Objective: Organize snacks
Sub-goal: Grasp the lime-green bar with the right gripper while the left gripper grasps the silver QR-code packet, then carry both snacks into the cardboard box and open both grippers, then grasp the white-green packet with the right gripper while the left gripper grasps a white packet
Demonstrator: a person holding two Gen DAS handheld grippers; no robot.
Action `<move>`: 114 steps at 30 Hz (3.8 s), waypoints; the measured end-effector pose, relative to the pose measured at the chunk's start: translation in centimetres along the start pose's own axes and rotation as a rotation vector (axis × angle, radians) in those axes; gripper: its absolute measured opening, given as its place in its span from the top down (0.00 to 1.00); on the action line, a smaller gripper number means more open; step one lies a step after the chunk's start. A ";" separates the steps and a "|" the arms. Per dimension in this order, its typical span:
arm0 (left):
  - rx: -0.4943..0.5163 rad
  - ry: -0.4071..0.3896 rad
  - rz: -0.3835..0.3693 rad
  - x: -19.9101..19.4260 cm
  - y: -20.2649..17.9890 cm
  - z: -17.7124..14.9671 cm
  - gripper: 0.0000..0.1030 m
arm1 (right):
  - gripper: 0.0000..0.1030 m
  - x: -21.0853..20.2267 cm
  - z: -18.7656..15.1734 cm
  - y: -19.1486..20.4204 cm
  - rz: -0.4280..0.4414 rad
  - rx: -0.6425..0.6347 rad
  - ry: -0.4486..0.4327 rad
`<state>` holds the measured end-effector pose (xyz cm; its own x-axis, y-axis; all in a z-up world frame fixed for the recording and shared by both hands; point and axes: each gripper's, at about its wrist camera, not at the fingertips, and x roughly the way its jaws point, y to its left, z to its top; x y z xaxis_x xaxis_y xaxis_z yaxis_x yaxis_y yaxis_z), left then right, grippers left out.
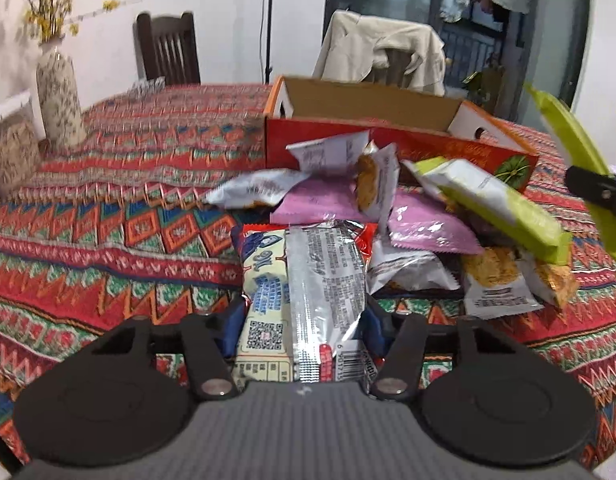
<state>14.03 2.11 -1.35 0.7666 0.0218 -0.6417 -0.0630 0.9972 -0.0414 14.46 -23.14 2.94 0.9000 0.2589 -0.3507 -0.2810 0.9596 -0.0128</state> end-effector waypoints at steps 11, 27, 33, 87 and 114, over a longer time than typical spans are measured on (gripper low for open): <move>-0.007 -0.204 -0.036 -4.4 -0.1 3.8 0.43 | 0.67 0.7 0.7 -0.8 -0.009 0.008 -0.018; 0.001 -0.242 -0.056 4.2 -4.3 17.5 0.43 | 0.67 12.4 10.4 -5.3 -0.051 0.032 0.014; -0.041 -0.205 -0.057 9.9 -4.9 19.7 0.43 | 0.67 19.8 10.4 -6.1 -0.071 0.043 0.105; -0.113 -0.093 -0.024 3.2 7.7 6.7 0.00 | 0.66 5.0 1.4 1.6 0.015 -0.042 0.107; -0.101 0.068 -0.080 12.8 6.9 8.7 0.04 | 0.66 9.0 -0.2 -5.0 -0.025 0.108 0.114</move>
<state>28.99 9.89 -3.15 0.7266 -0.0664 -0.6838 -0.0695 0.9831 -0.1693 23.93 -25.59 -0.31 0.8608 0.2264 -0.4559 -0.2161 0.9735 0.0753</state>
